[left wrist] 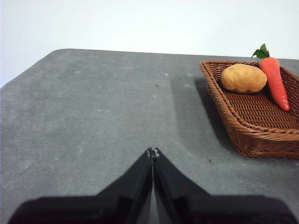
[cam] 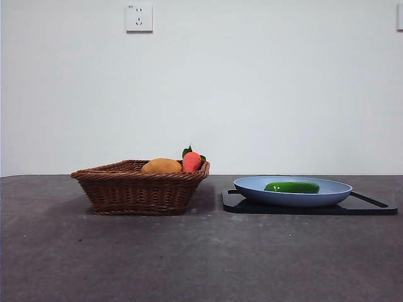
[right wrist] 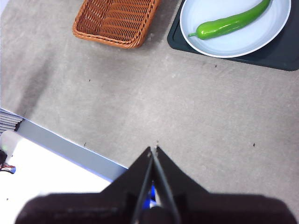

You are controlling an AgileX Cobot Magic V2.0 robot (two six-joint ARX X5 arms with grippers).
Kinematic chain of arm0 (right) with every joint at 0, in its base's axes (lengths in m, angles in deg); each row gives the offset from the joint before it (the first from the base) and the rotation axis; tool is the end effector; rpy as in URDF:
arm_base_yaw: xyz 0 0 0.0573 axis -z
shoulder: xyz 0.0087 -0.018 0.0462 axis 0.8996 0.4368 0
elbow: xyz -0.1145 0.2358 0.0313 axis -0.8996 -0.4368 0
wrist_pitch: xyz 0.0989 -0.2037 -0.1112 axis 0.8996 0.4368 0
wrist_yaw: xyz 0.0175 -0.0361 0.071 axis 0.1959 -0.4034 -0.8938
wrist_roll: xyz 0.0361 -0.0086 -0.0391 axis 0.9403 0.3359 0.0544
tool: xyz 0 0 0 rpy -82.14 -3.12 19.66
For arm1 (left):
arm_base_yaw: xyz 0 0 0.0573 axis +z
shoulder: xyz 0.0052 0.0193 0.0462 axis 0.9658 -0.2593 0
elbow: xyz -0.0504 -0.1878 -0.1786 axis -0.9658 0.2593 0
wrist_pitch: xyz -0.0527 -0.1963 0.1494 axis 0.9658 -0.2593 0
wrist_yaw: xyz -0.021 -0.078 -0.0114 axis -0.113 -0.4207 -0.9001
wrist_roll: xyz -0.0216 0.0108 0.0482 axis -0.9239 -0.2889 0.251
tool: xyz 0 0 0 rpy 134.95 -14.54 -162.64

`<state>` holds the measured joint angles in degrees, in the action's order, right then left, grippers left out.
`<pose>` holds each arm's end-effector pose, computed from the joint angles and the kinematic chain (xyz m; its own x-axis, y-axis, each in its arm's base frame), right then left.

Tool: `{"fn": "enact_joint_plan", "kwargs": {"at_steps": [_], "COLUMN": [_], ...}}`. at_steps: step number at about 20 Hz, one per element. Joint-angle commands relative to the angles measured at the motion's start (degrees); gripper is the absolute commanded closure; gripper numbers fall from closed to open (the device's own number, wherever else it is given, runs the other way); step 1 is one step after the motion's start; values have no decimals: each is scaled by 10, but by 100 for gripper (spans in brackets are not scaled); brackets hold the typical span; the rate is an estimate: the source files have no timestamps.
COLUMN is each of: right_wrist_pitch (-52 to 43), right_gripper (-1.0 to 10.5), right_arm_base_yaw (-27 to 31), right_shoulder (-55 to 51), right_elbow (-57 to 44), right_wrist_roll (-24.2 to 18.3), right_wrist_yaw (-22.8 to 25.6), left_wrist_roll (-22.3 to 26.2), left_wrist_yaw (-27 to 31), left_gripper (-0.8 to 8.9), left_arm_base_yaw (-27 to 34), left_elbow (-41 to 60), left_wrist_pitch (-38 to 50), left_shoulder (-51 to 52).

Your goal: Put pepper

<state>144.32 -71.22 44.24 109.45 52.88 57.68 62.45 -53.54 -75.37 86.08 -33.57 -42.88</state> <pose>0.1047 0.0255 0.3933 0.4933 0.4930 -0.7167 -0.4086 0.8587 0.3095 0.0956 0.0000 0.1550 0.9893 0.0156 -0.1453 -0.0258 0.9973 -0.0689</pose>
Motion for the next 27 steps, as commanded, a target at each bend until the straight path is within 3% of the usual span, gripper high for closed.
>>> {"fn": "enact_joint_plan", "kwargs": {"at_steps": [1, 4, 6, 7, 10, 13, 18, 23, 27], "right_wrist_pitch": [7, 7, -20, -59, -197, -348, -621, -737, -759], "right_gripper": [943, 943, 943, 943, 943, 943, 943, 943, 943], "right_arm_base_yaw": [-1, -1, 5, 12, 24, 30, 29, 29, 29], "right_shoulder": [3, 3, -3, -20, -91, -175, -315, -391, -440], "right_elbow": [11, 11, 10, 5, -45, -165, -431, -577, -651], "right_wrist_roll": [3, 0, -50, -52, -27, 1, 36, 79, 85], "right_wrist_yaw": [0, 0, 2, 2, 0, 10, 91, 189, 200], "left_wrist_roll": [-6, -6, -6, -6, -6, -6, -6, -6, -6], "left_wrist_yaw": [0, 0, 0, 0, 0, 0, 0, 0, 0], "left_gripper": [805, 805, 805, 805, 805, 805, 805, 805, 805], "left_arm_base_yaw": [2, 2, 2, 2, 2, 2, 2, 2, 2], "left_elbow": [2, 2, 2, 2, 2, 2, 2, 2, 2], "left_wrist_pitch": [7, 7, 7, 7, 7, 7, 7, 7, 7], "left_shoulder": [1, 1, 1, 1, 1, 1, 1, 1, 1]}}
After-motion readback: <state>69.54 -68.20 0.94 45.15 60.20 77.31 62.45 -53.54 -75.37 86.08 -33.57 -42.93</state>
